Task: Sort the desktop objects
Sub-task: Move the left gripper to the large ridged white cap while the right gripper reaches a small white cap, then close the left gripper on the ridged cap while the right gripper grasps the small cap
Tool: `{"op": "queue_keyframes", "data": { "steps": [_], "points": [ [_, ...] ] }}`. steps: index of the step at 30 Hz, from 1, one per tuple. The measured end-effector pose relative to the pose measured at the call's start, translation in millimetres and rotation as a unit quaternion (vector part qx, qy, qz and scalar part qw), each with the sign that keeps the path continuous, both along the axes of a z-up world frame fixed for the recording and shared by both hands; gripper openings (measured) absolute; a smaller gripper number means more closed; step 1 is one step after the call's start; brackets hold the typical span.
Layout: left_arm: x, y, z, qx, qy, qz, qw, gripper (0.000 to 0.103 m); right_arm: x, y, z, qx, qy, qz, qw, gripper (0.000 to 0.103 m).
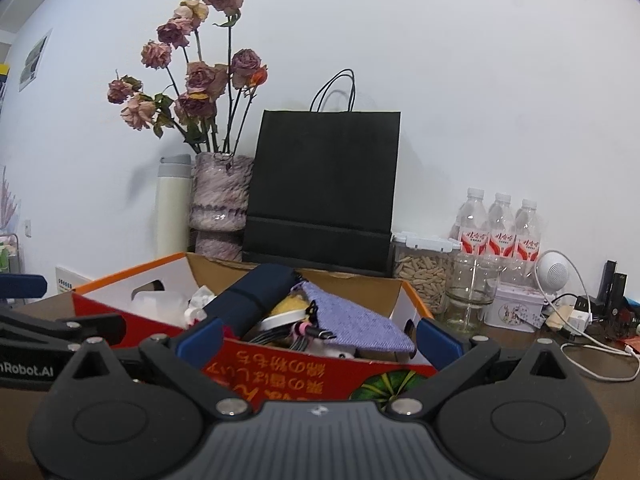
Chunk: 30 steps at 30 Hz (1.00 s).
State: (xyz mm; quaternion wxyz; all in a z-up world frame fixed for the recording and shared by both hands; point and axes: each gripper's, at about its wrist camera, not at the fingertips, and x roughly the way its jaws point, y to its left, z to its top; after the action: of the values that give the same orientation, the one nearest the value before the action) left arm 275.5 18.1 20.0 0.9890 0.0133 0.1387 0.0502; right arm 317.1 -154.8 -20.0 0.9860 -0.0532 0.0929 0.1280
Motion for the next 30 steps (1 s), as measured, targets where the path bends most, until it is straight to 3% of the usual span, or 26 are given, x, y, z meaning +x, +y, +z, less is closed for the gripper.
{"op": "queue_keyframes", "data": {
  "steps": [11, 15, 19, 30],
  "points": [
    [8.9, 17.9, -10.3, -0.037, 0.1, 0.012, 0.9942, 0.103, -5.2, 15.6, -4.3, -0.015, 0.082, 0.063, 0.995, 0.101],
    [22.3, 25.3, -17.6, -0.057, 0.144, 0.013, 0.9879, 0.103, 6.0, 23.0, -9.4, -0.021, 0.131, 0.072, 0.989, 0.094],
    [37.5, 30.0, -26.7, -0.075, 0.192, 0.003, 0.9786, 0.103, 21.3, 23.4, -15.6, -0.009, 0.18, 0.073, 0.981, 0.081],
    [58.2, 35.7, -29.9, -0.037, 0.207, 0.013, 0.9776, 0.102, 45.3, 37.5, -23.2, 0.005, 0.235, 0.091, 0.968, 0.061]
  ]
}}
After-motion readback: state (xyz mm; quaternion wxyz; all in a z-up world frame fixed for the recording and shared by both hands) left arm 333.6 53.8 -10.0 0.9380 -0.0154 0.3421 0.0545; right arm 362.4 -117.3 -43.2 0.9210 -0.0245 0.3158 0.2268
